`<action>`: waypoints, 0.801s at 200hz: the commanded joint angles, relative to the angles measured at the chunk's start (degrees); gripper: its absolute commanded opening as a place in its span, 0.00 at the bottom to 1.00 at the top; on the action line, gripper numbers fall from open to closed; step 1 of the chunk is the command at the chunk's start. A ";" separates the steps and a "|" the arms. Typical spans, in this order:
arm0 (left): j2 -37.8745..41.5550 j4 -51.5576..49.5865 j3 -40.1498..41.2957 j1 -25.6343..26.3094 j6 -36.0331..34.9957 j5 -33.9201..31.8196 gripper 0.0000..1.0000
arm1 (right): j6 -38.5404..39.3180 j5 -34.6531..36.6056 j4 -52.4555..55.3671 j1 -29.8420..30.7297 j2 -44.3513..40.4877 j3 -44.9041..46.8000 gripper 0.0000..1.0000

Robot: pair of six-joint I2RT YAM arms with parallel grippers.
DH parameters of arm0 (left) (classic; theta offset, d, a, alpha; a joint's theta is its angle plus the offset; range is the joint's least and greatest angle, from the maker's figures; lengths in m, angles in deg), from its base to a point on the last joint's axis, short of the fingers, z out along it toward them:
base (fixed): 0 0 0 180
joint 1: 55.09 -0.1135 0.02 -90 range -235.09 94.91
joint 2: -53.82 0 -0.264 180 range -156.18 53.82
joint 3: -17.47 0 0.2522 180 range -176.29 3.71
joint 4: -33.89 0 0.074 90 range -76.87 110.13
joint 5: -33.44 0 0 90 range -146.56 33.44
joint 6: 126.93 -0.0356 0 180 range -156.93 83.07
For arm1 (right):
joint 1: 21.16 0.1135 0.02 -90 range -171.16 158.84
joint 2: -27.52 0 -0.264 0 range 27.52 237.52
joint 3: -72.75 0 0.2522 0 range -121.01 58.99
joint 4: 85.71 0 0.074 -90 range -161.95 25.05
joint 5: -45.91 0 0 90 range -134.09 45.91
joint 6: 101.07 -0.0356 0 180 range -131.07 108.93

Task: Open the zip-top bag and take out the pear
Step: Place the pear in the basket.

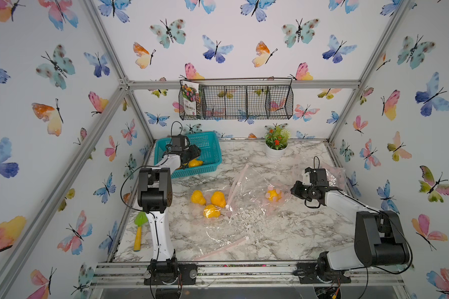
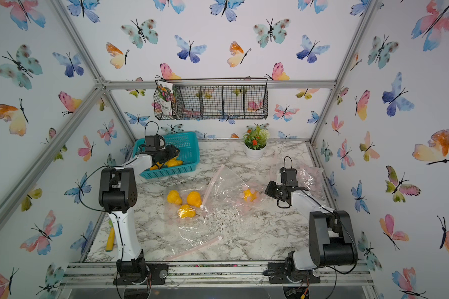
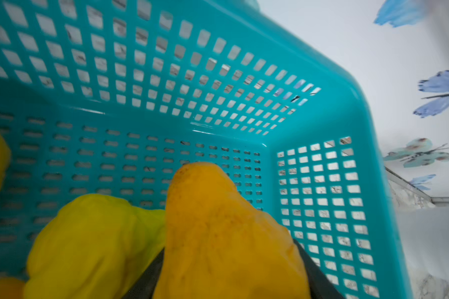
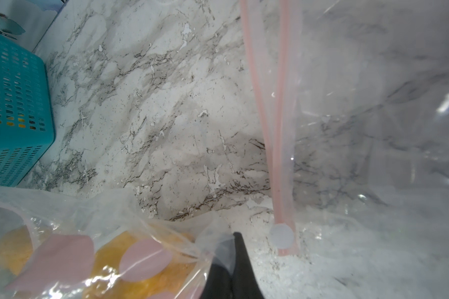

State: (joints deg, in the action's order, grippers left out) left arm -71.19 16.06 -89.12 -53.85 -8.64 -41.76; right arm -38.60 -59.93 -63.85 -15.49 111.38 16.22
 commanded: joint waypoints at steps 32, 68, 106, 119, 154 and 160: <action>1.45 0.48 -1.00 0.05 0.27 0.00 0.80 | 0.08 -2.56 0.20 -0.13 0.03 0.09 0.03; 8.87 1.18 3.20 0.01 -2.90 5.61 0.81 | 1.40 -3.74 0.79 -0.13 -0.36 -0.17 0.03; 20.87 -0.29 10.29 0.59 -7.50 15.24 0.77 | 4.84 -5.89 2.70 -0.13 1.45 -1.84 0.03; 25.64 -0.47 14.29 1.10 -8.83 17.39 0.76 | 6.08 -6.35 3.50 -0.13 2.05 -2.64 0.03; 36.92 -6.40 23.10 4.64 -14.25 20.45 0.66 | 9.64 -7.96 5.24 -0.13 2.89 -3.98 0.02; 38.73 -7.51 24.81 5.31 -15.10 21.30 0.63 | 10.59 -8.94 5.53 -0.11 3.04 -4.08 0.02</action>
State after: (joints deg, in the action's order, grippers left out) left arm -38.60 15.27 -70.76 -51.47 -17.79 -26.46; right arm -32.37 -65.50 -60.98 -15.49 113.65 13.58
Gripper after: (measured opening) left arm 0.692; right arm 0.047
